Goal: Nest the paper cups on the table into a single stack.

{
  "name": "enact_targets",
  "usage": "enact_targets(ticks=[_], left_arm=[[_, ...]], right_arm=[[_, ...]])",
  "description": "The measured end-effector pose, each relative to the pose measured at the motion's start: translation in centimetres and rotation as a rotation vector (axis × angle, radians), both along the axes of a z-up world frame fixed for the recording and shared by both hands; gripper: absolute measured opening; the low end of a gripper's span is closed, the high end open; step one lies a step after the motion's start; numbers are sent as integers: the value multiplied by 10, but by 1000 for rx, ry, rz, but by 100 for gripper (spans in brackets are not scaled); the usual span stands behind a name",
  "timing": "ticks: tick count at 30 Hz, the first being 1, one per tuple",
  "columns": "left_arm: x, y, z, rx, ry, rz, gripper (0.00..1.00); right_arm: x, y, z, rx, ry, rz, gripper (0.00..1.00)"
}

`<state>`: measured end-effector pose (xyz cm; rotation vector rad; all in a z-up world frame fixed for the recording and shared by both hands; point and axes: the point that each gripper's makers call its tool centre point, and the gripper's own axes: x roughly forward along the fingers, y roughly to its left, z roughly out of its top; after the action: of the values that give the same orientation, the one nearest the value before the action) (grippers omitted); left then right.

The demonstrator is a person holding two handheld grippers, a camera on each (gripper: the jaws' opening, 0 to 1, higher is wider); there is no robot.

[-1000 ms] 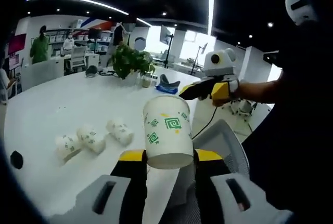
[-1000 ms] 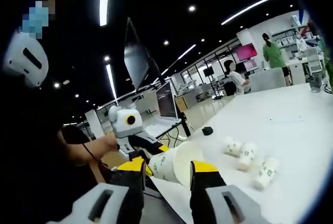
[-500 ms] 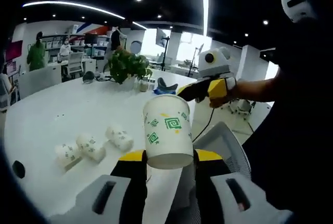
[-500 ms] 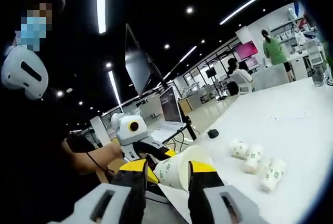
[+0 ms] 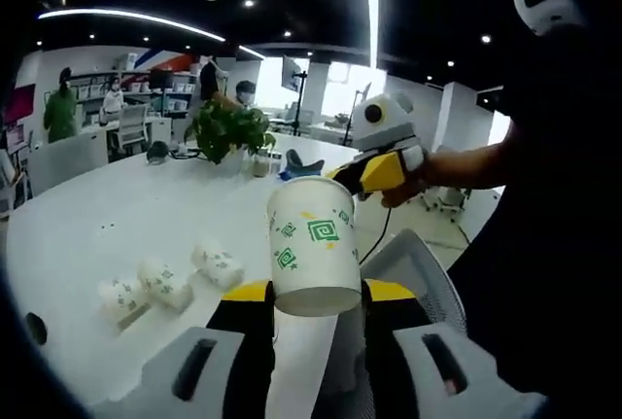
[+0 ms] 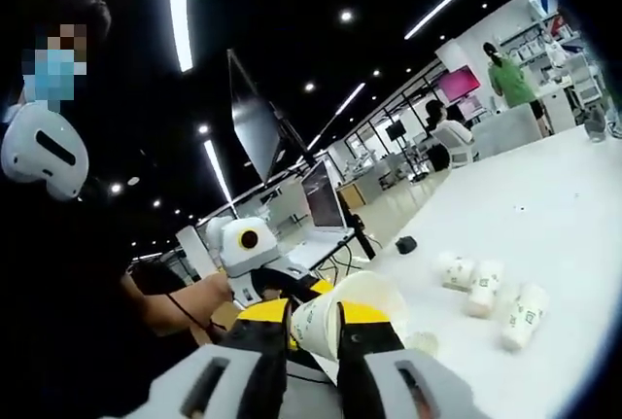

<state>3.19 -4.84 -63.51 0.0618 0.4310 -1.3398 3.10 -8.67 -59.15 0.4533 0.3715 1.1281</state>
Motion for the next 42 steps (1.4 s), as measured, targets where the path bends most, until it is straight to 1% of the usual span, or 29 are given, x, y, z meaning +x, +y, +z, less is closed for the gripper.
enact_targets(ticks=[5, 8, 14, 19, 21, 22, 24, 26, 27, 28, 32, 34, 37, 41, 42], left_arm=[[-2, -2, -1, 6, -24, -10, 34], [-3, -2, -1, 9, -33, -16, 34], [-2, -2, -3, 14, -34, -9, 34], [-1, -3, -4, 13, -22, -1, 34], [1, -3, -7, 23, -17, 7, 34], [4, -1, -12, 52, -21, 22, 34], [9, 3, -21, 95, -33, 47, 41], [10, 5, -26, 109, -27, 62, 49], [11, 6, -28, 116, -27, 66, 50], [10, 8, -30, 122, -27, 68, 51], [10, 14, -36, 138, -17, 96, 56], [12, 19, -40, 150, -26, 116, 59], [12, 25, -44, 157, -16, 145, 63], [12, 30, -44, 149, -18, 172, 69], [13, 32, -43, 140, -23, 188, 70]], right_arm=[[-1, 1, 1, 32, 15, 9, 8], [-1, 1, 2, 42, 10, 6, 0], [0, 1, 1, 45, 21, 4, 0], [0, 0, 1, 52, 30, 0, 0], [-1, 1, 1, 49, 27, 4, 0], [-1, 1, 0, 39, 18, 4, 0], [0, 2, -1, 15, 3, 3, 0], [1, 2, -1, 3, -8, -3, 0], [2, 2, -2, -7, -14, -7, 0], [3, 2, -2, -10, -16, -8, 0], [7, 1, -5, -62, -39, -20, 0], [9, 1, -7, -97, -58, -21, 0], [12, 1, -10, -144, -71, -23, 0], [18, 1, -17, -235, -112, -27, 0], [20, 0, -21, -275, -130, -27, 0]])
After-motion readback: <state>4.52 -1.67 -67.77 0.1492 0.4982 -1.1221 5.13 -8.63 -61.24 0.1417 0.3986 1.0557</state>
